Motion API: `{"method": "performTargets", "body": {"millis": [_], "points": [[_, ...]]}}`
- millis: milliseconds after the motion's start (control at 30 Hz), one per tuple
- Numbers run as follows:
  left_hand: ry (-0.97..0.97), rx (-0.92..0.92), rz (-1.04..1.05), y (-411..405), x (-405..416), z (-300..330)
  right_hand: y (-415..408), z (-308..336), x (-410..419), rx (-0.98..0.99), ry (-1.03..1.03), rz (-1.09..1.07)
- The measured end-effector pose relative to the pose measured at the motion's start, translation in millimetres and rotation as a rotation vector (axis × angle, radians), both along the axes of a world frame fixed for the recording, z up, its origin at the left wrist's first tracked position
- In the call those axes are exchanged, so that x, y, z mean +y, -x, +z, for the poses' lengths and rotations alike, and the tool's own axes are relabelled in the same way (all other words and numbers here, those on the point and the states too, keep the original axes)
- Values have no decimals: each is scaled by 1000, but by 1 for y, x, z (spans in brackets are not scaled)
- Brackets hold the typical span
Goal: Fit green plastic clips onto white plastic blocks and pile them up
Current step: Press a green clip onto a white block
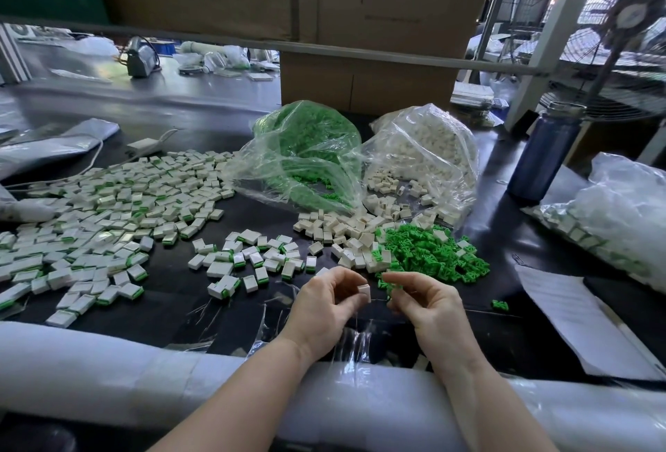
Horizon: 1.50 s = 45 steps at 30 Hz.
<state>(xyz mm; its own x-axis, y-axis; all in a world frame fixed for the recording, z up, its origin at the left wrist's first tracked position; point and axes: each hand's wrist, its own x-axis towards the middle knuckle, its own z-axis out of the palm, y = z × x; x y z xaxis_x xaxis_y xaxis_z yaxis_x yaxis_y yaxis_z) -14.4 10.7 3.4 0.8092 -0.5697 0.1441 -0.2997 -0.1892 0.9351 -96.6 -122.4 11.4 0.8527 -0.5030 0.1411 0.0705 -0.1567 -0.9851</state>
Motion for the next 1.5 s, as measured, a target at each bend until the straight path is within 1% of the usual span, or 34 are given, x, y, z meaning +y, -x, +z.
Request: {"method": "performTargets", "body": {"millis": [400,600,733,867,1033,1233,1333,1500], "points": [[-25,-18,-39,0,-1,-3,-1,-2,0,-3,30,-1],[4,17,-23,-2,-1,-4,-1,-2,-2,-71,-145,12],[6,25,-20,-1,-1,-4,1,-2,-5,-58,-116,11],[9,27,-29,1,0,-1,2,-2,-6,-73,-169,12],[51,22,-87,5,2,4,2,-1,-4,-63,-188,13],[86,109,-124,4,2,5,1,-1,-2,-9,-125,14],[90,126,-133,4,1,4,2,-1,-1,7,-74,32],[82,115,-132,3,2,3,3,0,-1,23,-59,49]]}}
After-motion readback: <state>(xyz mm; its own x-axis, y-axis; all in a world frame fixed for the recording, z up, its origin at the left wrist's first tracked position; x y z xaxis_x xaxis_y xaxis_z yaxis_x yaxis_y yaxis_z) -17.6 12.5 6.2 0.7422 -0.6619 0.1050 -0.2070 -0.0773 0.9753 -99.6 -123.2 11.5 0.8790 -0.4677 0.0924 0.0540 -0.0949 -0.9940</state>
